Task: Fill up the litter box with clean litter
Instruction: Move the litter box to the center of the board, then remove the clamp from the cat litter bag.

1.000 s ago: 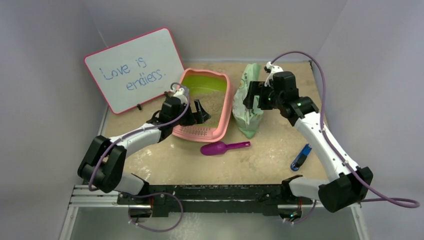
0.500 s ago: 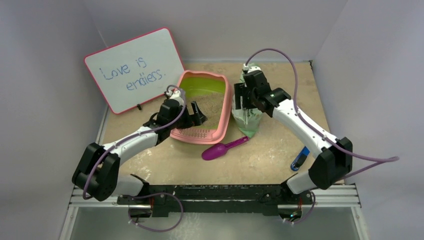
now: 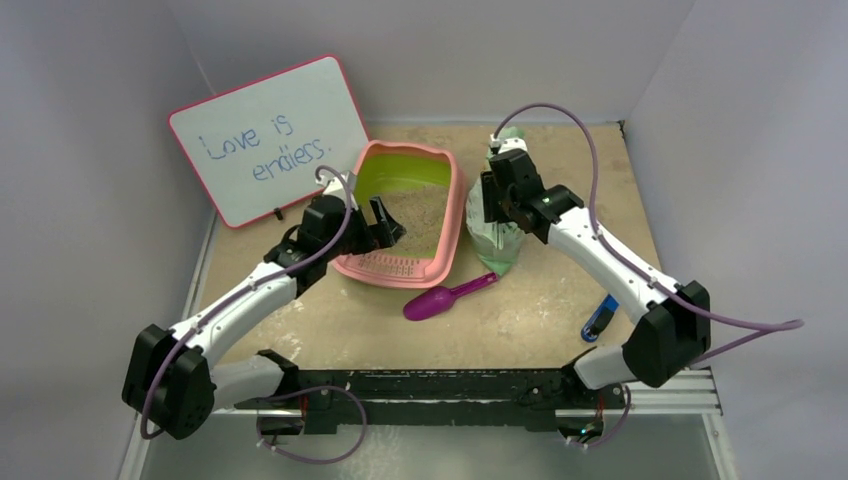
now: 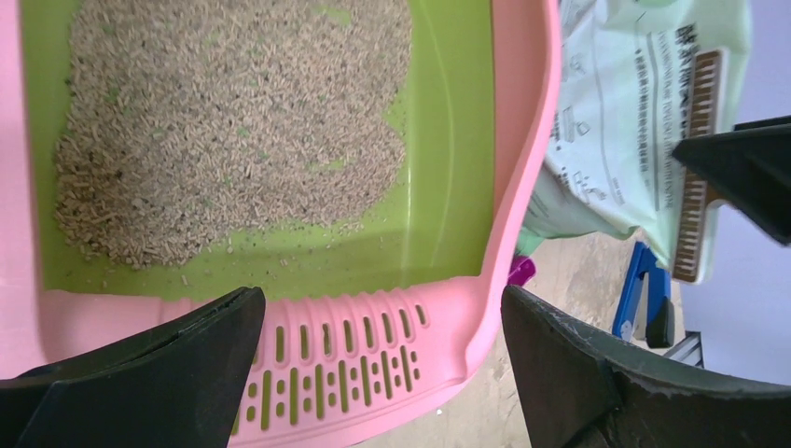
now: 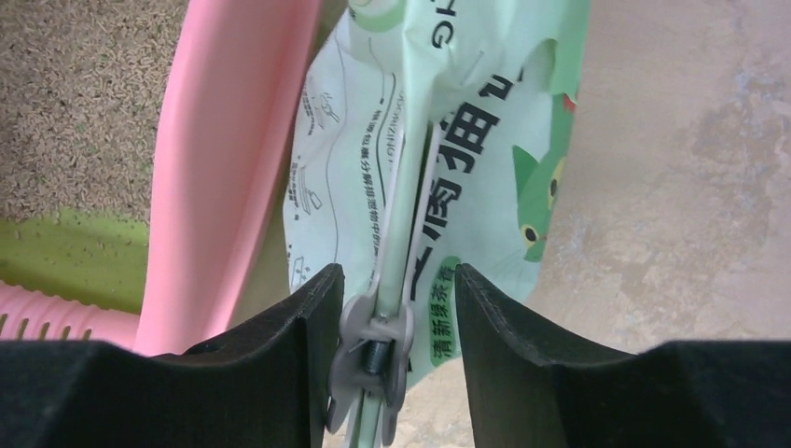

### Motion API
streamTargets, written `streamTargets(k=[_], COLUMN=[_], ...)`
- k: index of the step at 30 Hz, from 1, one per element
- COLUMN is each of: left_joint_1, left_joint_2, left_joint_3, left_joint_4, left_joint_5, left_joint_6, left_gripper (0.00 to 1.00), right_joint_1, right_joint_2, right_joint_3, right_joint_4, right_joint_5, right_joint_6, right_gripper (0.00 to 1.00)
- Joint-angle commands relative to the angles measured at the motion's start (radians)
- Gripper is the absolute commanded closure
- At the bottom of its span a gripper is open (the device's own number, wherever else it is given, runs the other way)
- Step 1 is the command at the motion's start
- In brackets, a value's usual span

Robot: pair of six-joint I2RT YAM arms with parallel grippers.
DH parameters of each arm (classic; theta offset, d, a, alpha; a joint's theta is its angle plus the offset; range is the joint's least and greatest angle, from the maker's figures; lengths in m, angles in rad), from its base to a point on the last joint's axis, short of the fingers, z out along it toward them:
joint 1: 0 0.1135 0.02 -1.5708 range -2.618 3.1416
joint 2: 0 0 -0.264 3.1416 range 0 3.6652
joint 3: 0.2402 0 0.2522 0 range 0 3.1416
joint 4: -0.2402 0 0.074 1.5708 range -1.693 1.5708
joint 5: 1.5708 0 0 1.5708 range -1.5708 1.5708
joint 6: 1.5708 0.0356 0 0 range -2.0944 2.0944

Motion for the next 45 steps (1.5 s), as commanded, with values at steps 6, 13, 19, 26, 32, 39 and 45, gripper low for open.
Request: streamTargets(k=[6, 13, 19, 26, 32, 39, 45], left_joint_1=[-0.002, -0.002, -0.002, -0.002, -0.002, -0.002, -0.002], left_joint_2=[-0.045, -0.055, -0.033, -0.014, 0.002, 0.031, 0.043], left_joint_3=[0.104, 0.114, 0.144, 0.185, 0.208, 0.235, 0.242], left_joint_4=[-0.067, -0.069, -0.078, -0.082, -0.085, -0.087, -0.085], left_joint_5=[-0.05, -0.054, -0.057, -0.048, -0.039, -0.038, -0.042], left_joint_6=[0.046, 0.051, 0.076, 0.096, 0.128, 0.154, 0.16], left_gripper=[0.01, 0.01, 0.01, 0.01, 0.01, 0.01, 0.01], right_joint_1=[0.003, 0.003, 0.002, -0.083, -0.195, -0.202, -0.213], right_joint_2=[0.101, 0.108, 0.066, -0.057, -0.098, -0.021, -0.023], right_joint_3=[0.04, 0.03, 0.009, -0.023, -0.055, -0.072, -0.126], right_joint_4=[0.02, 0.036, 0.072, 0.152, 0.149, 0.14, 0.219], right_joint_5=[-0.006, 0.017, 0.002, -0.227, -0.515, -0.451, -0.401], right_joint_6=[0.015, 0.004, -0.163, -0.469, -0.591, -0.527, -0.457], right_gripper=[0.58, 0.93, 1.0, 1.0, 1.0, 1.0, 1.0])
